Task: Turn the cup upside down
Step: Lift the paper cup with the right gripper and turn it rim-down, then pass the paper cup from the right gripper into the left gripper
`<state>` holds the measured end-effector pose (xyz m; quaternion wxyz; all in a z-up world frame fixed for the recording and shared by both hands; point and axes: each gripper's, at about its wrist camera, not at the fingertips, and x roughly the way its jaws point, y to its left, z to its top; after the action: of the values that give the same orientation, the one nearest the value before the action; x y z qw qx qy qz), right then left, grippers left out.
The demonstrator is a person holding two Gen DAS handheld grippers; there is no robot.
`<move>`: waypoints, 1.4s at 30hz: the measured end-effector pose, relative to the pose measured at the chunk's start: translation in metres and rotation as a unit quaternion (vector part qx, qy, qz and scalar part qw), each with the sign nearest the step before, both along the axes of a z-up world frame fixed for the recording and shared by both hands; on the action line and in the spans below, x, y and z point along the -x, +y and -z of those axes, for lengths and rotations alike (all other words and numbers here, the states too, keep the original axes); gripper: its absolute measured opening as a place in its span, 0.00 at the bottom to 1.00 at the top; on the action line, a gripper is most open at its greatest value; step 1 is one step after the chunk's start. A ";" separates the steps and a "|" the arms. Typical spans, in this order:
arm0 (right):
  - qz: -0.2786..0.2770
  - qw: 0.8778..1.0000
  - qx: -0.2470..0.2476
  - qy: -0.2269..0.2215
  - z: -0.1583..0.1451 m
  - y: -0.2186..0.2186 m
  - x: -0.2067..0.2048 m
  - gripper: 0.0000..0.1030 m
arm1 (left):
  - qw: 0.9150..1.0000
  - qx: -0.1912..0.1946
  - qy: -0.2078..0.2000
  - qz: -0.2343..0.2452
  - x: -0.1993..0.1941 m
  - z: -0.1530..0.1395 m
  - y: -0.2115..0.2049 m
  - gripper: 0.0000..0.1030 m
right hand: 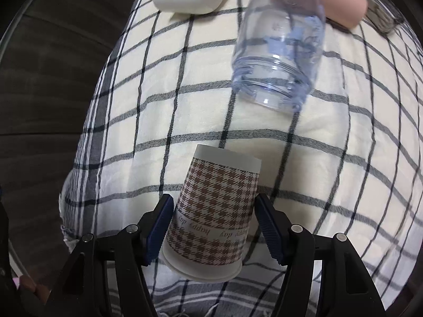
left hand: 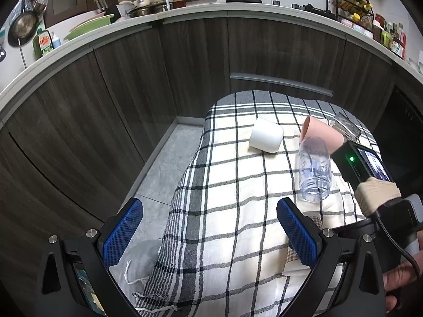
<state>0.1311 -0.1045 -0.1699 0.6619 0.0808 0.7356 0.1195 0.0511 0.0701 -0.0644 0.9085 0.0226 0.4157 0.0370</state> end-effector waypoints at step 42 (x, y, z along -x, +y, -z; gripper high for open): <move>0.189 0.859 0.116 -0.461 -0.158 -0.136 0.118 0.83 | 0.974 0.002 0.190 0.127 -0.032 0.048 -0.132 1.00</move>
<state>0.0128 -0.2406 -0.0120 0.9399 0.0761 0.3254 -0.0705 0.0831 -0.0616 -0.1128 0.8104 0.0803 0.5742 -0.0841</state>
